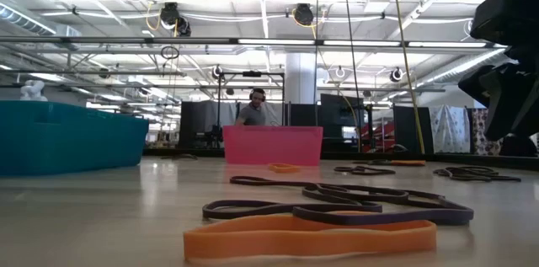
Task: Sort rubber bands into baskets
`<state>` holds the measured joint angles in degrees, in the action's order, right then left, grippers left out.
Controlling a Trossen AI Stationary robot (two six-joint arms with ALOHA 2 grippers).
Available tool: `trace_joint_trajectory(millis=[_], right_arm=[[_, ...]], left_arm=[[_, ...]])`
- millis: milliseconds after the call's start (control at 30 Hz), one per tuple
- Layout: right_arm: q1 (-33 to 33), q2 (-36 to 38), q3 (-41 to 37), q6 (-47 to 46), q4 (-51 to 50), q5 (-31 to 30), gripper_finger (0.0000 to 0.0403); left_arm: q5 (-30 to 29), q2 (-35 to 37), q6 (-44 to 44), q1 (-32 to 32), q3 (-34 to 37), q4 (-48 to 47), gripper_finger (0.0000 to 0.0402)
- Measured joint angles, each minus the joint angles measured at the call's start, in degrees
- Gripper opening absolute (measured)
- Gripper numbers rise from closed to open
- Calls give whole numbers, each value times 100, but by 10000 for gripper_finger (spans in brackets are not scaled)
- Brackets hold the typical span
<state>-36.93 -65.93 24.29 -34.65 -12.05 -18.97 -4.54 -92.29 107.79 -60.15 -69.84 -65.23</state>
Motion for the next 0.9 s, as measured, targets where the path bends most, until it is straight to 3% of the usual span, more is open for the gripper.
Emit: trace_joint_trajectory(millis=[100, 233, 333, 467, 533, 600, 700, 767, 900], right_arm=[[0, 0, 0, -8, 2, 0, 141], [0, 0, 0, -17, 56, 1, 141], [9, 0, 3, -36, 130, 1, 141], [9, 0, 4, -281, 124, 3, 141], [9, 0, 4, -401, 120, 3, 141], [9, 0, 4, -507, 120, 3, 141], [9, 0, 4, -720, 118, 159, 141], [7, 0, 4, -882, 115, 331, 141], [7, 0, 4, -1131, 117, 433, 141]], left_arm=[[-190, 0, 242, 93, 0, 58, 125], [-1429, 2, -411, 263, 0, 562, 126], [-2842, 1, -1744, 415, 0, 1380, 126], [-5225, -189, -4317, 677, -4, 2786, 125], [-5859, -418, -5467, 894, -4, 3449, 125], [-5792, -669, -6431, 1217, -4, 4041, 125], [-5010, -1154, -7630, 1751, -3, 5115, 125], [-4084, -1520, -8473, 2094, -2, 6104, 125], [-1671, -2293, -9698, 2610, -2, 8366, 125]])
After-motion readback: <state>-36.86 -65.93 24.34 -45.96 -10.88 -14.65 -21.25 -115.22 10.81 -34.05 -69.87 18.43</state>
